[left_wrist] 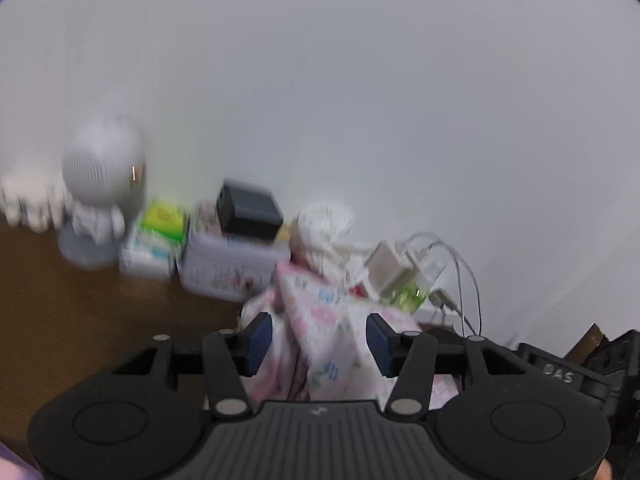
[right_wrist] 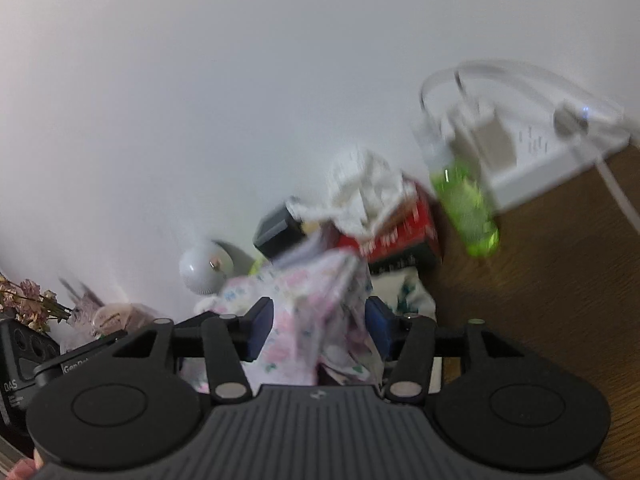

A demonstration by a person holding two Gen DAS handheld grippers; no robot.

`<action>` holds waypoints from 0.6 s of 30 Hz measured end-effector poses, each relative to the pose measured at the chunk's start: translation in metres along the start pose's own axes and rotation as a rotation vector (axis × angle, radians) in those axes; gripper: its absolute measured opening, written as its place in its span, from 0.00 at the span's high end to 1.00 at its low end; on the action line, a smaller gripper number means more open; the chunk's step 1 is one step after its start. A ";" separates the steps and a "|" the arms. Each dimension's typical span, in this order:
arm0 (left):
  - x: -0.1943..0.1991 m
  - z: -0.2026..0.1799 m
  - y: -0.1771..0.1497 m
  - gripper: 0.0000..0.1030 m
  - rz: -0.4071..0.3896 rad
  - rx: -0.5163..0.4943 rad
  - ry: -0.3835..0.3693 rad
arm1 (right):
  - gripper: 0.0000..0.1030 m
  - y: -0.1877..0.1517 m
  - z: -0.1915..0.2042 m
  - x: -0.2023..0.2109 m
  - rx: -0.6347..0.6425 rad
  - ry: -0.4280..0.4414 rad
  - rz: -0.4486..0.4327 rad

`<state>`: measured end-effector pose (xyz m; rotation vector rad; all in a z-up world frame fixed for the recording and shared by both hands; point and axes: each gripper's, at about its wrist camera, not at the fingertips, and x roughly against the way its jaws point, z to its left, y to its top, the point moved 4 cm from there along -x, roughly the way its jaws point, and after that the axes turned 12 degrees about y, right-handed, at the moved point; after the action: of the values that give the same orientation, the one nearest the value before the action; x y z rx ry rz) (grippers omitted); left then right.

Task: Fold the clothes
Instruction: 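Lower the bundle onto the folded clothes stack and open both grippers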

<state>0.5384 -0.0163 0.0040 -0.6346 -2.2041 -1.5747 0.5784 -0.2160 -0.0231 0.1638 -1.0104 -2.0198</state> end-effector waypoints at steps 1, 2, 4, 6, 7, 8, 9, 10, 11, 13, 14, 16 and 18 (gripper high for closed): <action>0.004 -0.004 0.003 0.53 -0.025 -0.014 0.004 | 0.49 0.002 0.006 0.004 0.037 -0.009 -0.026; 0.007 -0.008 0.005 0.57 -0.045 -0.028 0.012 | 0.50 0.005 0.013 0.007 0.083 -0.024 -0.062; 0.009 -0.016 0.007 0.72 -0.072 -0.057 0.031 | 0.62 0.008 0.023 0.002 0.142 -0.048 -0.093; 0.001 -0.022 0.002 0.85 -0.061 -0.092 0.063 | 0.79 0.006 0.027 -0.012 0.187 -0.077 -0.093; -0.004 -0.022 -0.002 0.85 -0.057 -0.098 0.077 | 0.80 0.004 0.028 -0.019 0.209 -0.093 -0.093; -0.010 -0.020 -0.007 0.85 -0.056 -0.096 0.087 | 0.80 0.000 0.026 -0.026 0.225 -0.109 -0.096; -0.015 -0.018 -0.012 0.85 -0.055 -0.093 0.097 | 0.80 -0.004 0.025 -0.033 0.241 -0.124 -0.101; -0.020 -0.015 -0.017 0.85 -0.054 -0.089 0.104 | 0.80 -0.009 0.023 -0.038 0.253 -0.128 -0.106; -0.025 -0.012 -0.021 0.85 -0.054 -0.084 0.108 | 0.80 -0.014 0.021 -0.043 0.268 -0.137 -0.108; -0.032 -0.005 -0.027 0.85 -0.052 -0.076 0.120 | 0.80 -0.021 0.018 -0.051 0.298 -0.167 -0.097; -0.035 -0.003 -0.029 0.85 -0.050 -0.073 0.122 | 0.80 -0.024 0.017 -0.053 0.320 -0.179 -0.088; -0.038 0.001 -0.032 0.85 -0.041 -0.059 0.120 | 0.80 -0.028 0.018 -0.057 0.367 -0.205 -0.075; -0.038 0.003 -0.033 0.85 -0.041 -0.056 0.122 | 0.80 -0.033 0.019 -0.060 0.399 -0.224 -0.067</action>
<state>0.5523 -0.0288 -0.0430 -0.4978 -2.1037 -1.6548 0.5864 -0.1499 -0.0482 0.1867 -1.5646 -1.9038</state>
